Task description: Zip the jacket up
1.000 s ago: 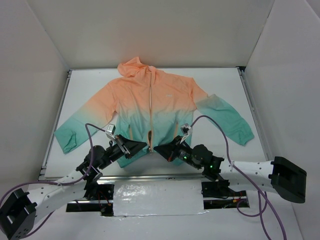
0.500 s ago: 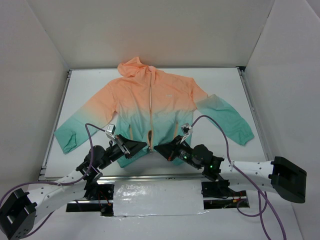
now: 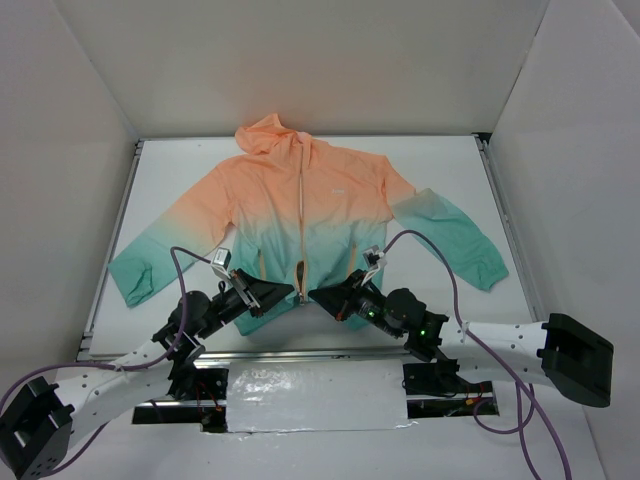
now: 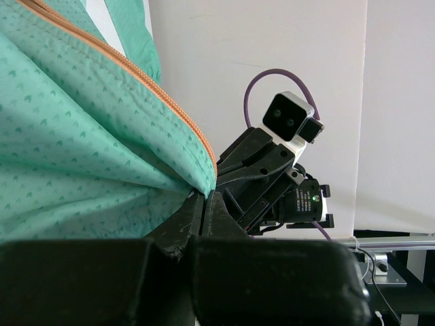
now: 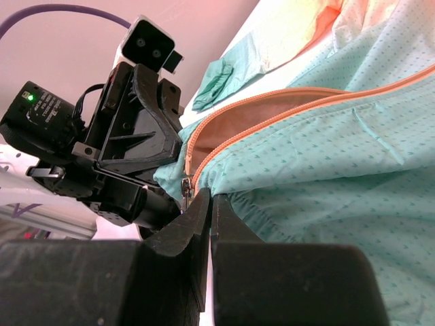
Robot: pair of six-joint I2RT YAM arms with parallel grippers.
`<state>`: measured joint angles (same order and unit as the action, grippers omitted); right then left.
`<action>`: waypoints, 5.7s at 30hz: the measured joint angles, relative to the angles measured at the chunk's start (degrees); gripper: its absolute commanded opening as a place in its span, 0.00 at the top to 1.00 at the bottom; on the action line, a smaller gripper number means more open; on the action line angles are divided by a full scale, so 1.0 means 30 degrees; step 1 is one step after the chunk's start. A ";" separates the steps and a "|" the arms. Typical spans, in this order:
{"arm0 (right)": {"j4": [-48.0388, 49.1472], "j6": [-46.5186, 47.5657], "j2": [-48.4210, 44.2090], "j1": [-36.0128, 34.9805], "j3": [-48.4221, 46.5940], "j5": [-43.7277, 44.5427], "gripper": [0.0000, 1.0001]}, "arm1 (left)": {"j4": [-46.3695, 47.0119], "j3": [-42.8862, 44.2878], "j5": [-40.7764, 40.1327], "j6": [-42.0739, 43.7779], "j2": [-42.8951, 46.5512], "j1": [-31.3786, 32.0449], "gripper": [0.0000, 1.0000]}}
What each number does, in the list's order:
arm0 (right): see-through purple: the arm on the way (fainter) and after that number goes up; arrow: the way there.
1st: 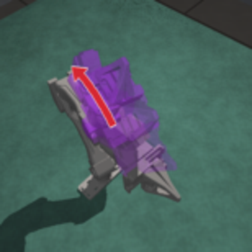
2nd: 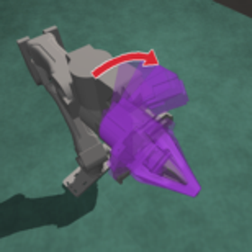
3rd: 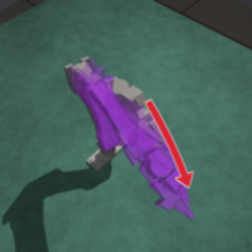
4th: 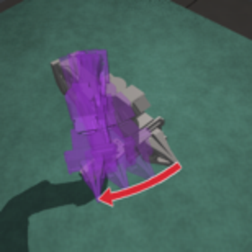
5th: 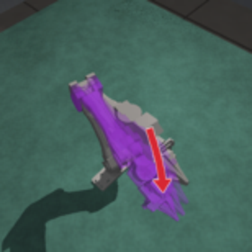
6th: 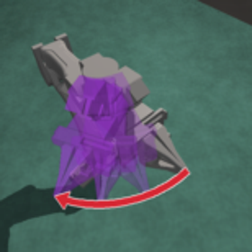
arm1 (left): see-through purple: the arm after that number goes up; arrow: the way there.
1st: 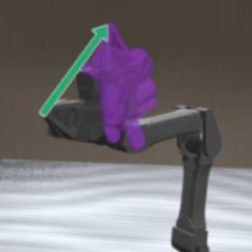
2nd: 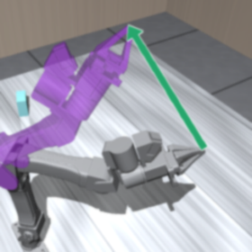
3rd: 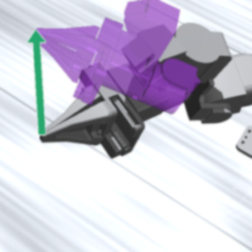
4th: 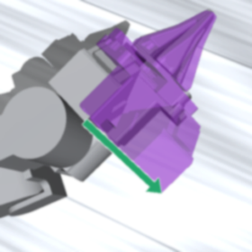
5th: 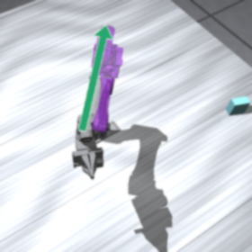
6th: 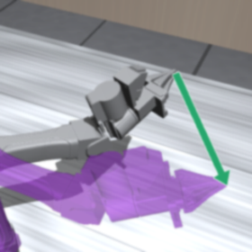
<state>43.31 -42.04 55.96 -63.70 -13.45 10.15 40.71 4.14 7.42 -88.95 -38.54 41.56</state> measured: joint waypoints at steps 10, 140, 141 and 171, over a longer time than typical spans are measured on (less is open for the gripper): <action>0.0000 0.0000 0.0000 0.0124 0.0000 -0.0022 1.00 | 0.0204 0.0000 0.0109 -0.0015 -0.0372 0.0000 1.00; 0.2069 -0.0940 0.0670 0.0838 0.0138 -0.1530 1.00 | 0.0474 0.0022 -0.0525 0.1144 0.0503 0.0255 1.00; 0.2149 -0.0925 0.0670 0.0838 0.0197 -0.1617 1.00 | 0.0495 0.0022 -0.0532 0.1144 0.0495 0.0255 1.00; 0.3555 -0.0794 0.0940 0.0845 0.0925 -0.2091 1.00 | 0.0627 0.0022 -0.0517 0.1100 0.0532 0.0255 1.00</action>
<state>53.98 -44.42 58.78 -61.17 -10.68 3.88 42.59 4.21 5.87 -85.65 -36.95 42.33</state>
